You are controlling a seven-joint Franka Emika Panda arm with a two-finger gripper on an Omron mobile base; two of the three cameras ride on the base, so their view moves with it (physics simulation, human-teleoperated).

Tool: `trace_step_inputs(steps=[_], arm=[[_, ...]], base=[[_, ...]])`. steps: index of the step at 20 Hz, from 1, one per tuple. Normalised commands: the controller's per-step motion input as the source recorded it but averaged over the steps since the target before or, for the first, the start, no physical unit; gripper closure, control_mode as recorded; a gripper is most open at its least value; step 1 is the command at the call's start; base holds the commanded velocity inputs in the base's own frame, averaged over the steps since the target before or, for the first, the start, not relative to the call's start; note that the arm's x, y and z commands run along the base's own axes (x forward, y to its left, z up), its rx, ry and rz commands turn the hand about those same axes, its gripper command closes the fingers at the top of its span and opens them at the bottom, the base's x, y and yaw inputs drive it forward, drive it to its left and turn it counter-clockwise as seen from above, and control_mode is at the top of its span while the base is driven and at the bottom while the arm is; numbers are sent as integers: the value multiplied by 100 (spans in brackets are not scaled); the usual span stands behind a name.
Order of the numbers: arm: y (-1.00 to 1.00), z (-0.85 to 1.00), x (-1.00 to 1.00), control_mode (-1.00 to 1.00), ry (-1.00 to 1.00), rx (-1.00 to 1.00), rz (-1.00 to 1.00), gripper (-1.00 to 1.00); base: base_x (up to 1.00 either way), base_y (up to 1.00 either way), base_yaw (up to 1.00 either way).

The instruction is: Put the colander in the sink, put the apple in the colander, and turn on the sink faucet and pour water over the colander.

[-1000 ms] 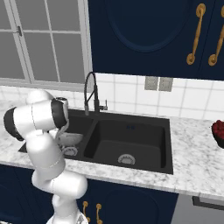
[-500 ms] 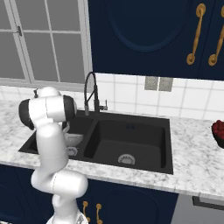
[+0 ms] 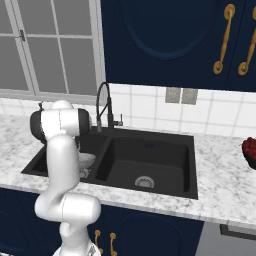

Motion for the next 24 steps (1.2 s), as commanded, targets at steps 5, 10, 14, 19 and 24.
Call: trace_step_inputs(steps=[5, 10, 14, 19, 24], arm=[[0, -38, 20, -100, 6, 0, 0, 100], [-28, -21, 4, -100, 16, 0, -4, 100], [-35, -20, -4, -100, 20, -1, -3, -100], [-12, -11, -19, -100, 9, -6, 0, -100], [-4, 13, -42, -100, 0, -6, 0, -100]], base=[[0, 0, 0], [0, 0, 0], [0, 0, 0], [0, 0, 0], [0, 0, 0]])
